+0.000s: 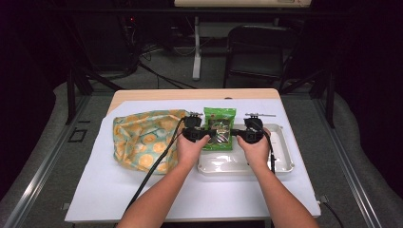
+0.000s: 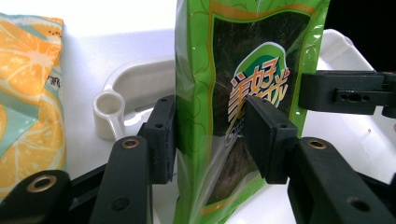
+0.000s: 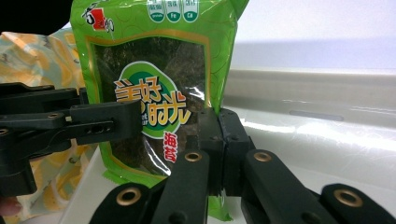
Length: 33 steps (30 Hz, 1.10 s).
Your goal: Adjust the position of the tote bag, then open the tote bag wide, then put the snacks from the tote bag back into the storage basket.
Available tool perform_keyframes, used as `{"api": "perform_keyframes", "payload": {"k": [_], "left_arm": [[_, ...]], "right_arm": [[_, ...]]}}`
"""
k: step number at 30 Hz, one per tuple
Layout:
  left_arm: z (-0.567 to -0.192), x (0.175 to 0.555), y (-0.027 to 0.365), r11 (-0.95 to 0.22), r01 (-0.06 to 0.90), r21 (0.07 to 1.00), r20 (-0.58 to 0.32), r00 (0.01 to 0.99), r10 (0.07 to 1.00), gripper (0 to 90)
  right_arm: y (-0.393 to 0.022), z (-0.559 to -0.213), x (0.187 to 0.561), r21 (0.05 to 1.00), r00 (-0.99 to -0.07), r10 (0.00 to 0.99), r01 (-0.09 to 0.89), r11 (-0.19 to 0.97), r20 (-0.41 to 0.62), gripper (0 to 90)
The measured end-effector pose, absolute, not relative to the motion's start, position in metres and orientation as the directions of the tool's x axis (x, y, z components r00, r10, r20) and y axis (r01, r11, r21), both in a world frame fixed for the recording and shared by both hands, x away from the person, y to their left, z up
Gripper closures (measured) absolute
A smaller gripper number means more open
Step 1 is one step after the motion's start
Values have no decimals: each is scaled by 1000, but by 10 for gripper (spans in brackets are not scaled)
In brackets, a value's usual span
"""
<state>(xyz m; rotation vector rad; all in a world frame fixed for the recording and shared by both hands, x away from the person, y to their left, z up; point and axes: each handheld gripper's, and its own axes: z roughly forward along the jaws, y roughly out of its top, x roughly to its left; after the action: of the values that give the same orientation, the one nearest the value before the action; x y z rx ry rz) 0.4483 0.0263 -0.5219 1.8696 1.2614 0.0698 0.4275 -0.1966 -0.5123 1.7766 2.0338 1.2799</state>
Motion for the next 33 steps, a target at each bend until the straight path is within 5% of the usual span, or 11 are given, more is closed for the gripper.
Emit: {"api": "perform_keyframes", "payload": {"k": [15, 33], "left_arm": [[-520, 451, 32, -118, 743, 659, -366, 455, 812, 538], [-520, 449, 33, -158, 743, 650, -309, 449, 838, 646]], "right_arm": [[-195, -517, 438, 639, -272, 876, 767, -51, 397, 896], [-191, -525, 442, 617, -221, 878, 781, -101, 424, 870]]}}
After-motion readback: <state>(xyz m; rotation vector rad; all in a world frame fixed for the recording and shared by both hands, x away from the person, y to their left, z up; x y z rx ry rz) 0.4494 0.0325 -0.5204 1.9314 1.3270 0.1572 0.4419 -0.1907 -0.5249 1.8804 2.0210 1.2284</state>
